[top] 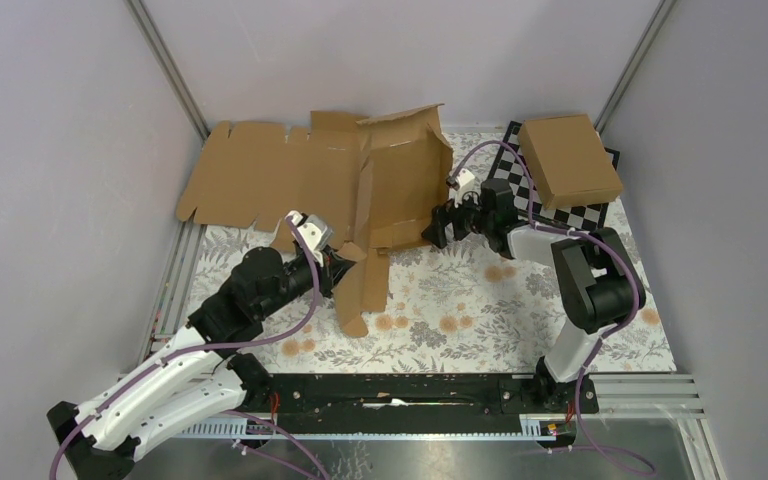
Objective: Fold the paper box
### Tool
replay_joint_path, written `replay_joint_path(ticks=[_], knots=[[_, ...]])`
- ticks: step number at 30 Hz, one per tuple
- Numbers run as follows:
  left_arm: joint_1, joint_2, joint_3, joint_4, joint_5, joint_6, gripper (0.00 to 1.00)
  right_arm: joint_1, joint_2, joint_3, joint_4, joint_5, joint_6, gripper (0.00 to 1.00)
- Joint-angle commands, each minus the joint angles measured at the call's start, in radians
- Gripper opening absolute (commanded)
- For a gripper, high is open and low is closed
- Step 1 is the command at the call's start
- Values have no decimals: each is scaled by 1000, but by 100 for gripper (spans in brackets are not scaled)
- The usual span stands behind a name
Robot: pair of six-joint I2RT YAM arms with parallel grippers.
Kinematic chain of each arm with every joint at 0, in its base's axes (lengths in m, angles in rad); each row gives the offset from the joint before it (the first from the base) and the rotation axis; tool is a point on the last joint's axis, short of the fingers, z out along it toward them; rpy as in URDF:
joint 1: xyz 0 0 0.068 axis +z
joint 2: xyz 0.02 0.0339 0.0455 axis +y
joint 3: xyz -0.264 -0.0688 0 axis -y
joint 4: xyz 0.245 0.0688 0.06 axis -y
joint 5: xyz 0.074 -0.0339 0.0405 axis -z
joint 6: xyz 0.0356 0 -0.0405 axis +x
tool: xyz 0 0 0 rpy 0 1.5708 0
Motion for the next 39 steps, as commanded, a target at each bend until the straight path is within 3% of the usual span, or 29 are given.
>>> replay_joint_path(ticks=[1, 3, 4, 9, 13, 14, 16, 24, 33, 39], knots=[[-2, 12, 40, 48, 58, -10, 0, 14, 6, -13, 205, 105, 120, 91], [-2, 15, 43, 46, 56, -10, 0, 14, 24, -21, 300, 128, 179, 76], [-2, 13, 45, 43, 55, -10, 0, 15, 36, -16, 330, 142, 199, 63], [-2, 1, 56, 21, 41, -7, 0, 45, 69, 19, 369, 232, 193, 36], [-2, -5, 61, 5, 28, -4, 0, 53, 78, 11, 424, 298, 196, 27], [-2, -5, 62, 1, 26, -2, 0, 53, 81, 14, 431, 304, 199, 22], [-2, -6, 64, -6, 21, -2, 0, 54, 82, 21, 420, 303, 207, 0], [-2, -25, 59, -34, -8, 8, 0, 105, -60, -199, 500, 362, 303, 0], [-2, -58, 50, -70, -12, 49, 0, 338, -320, -371, 271, 684, 388, 0], [-2, -84, 25, -66, 14, 44, 0, 353, -420, -393, 167, 783, 528, 0]])
